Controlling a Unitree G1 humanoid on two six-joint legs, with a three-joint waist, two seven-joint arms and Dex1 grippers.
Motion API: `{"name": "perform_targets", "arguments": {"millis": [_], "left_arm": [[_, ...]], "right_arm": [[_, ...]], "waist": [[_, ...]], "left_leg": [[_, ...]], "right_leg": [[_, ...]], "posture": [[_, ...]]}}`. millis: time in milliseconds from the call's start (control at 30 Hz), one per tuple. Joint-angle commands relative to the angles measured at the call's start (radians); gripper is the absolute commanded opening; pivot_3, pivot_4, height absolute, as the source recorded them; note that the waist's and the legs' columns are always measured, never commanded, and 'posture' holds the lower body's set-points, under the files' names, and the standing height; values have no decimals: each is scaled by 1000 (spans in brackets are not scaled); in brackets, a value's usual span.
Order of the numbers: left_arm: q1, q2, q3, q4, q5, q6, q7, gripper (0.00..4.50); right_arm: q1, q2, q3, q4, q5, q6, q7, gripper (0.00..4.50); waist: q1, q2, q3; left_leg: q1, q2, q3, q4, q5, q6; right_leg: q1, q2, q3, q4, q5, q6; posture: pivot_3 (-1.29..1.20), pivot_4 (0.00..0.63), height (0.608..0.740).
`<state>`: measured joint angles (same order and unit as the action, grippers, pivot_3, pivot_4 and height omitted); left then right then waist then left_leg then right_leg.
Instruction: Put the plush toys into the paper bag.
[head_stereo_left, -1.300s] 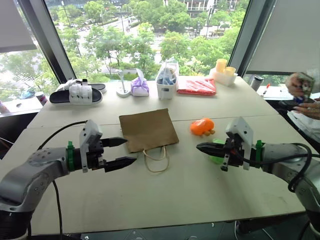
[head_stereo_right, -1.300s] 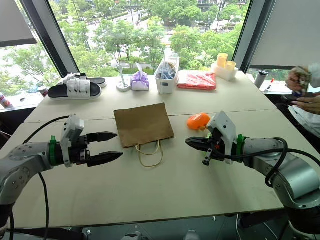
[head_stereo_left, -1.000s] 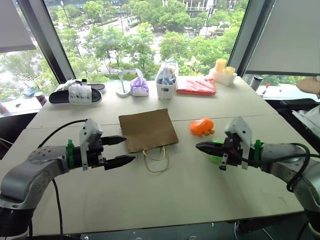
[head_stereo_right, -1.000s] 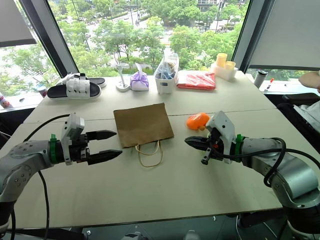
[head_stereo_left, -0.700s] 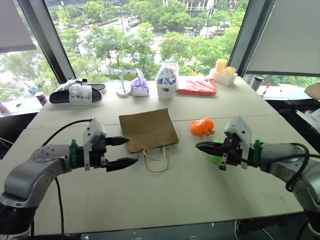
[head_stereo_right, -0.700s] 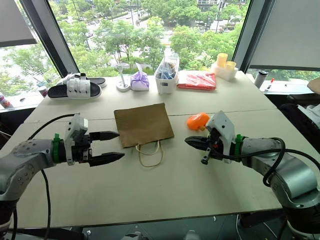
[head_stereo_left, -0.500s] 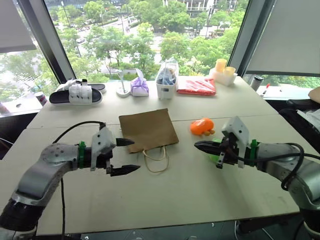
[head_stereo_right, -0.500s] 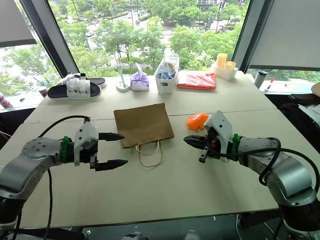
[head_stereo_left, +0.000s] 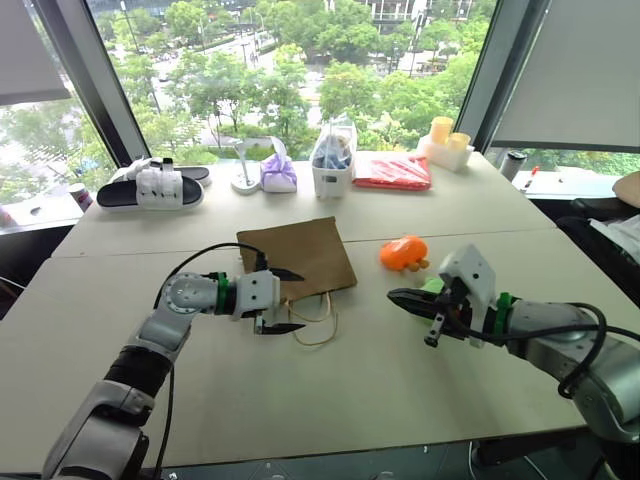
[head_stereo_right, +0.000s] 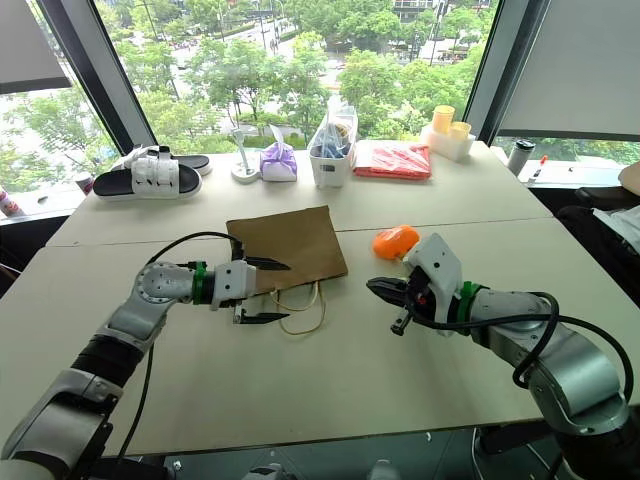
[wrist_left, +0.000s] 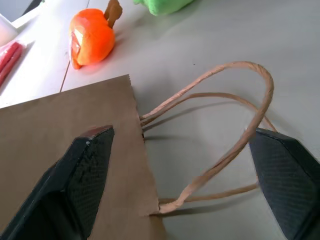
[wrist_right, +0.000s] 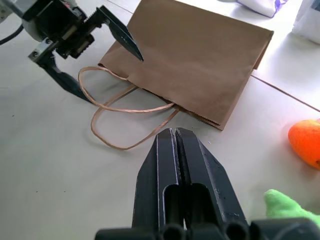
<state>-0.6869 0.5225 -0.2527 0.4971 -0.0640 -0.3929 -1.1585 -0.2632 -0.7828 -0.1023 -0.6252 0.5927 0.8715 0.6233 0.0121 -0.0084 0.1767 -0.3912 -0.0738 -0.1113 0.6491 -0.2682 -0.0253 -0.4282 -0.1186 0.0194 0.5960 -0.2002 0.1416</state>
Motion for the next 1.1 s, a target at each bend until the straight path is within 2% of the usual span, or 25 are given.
{"name": "perform_targets", "arguments": {"millis": [33,100,200,233,400,500,833,967,1100], "left_arm": [[-54,-16,19,47,-10,-63,-16,2695],[-70,-21,23,64,-13,-68,-26,1842],[-88,-28,34,57,-45,-33,-54,318],[-95,-33,44,28,-78,20,-65,103],[-127,-65,128,-144,-274,355,-69,103],[-140,-62,148,-234,-319,466,-63,103],[-132,-52,176,-411,-398,661,-38,103],[-146,-67,225,-468,-458,745,25,103],[-179,-90,292,-492,-532,832,110,103]], "right_arm": [[16,17,-37,-61,17,10,-39,0],[31,29,-33,-76,19,15,-55,0],[54,49,-15,-87,10,11,-82,0],[60,66,10,-83,-10,2,-102,0],[7,178,156,-22,-119,-26,-205,0],[-60,257,235,57,-182,-55,-242,0],[-218,493,339,406,-328,-237,-283,0],[-311,619,378,659,-394,-343,-291,0],[-357,694,398,856,-452,-435,-284,0]], "waist": [[0,0,0],[-1,0,0],[-1,0,0],[-1,0,0],[-7,0,0],[-14,0,0],[-30,0,0],[-33,0,0],[-32,0,0]], "left_leg": [[0,0,0,0,0,0],[0,0,0,0,0,0],[0,0,0,0,0,0],[0,0,0,0,0,0],[0,0,-1,1,0,0],[0,0,-1,2,0,0],[1,0,-2,0,1,-1],[1,0,-2,0,1,-2],[1,0,-3,-1,2,-4]], "right_leg": [[0,0,0,0,0,0],[0,0,0,0,0,0],[0,0,0,0,0,0],[0,0,0,1,0,0],[0,0,0,2,0,0],[0,1,0,3,0,0],[-1,1,0,4,0,0],[-1,2,0,4,0,0],[-2,2,0,5,0,0]], "posture": [[0,150,740],[0,150,740],[0,150,740],[0,150,740],[0,150,740],[0,150,740],[0,150,740],[0,150,740],[0,150,740]]}}
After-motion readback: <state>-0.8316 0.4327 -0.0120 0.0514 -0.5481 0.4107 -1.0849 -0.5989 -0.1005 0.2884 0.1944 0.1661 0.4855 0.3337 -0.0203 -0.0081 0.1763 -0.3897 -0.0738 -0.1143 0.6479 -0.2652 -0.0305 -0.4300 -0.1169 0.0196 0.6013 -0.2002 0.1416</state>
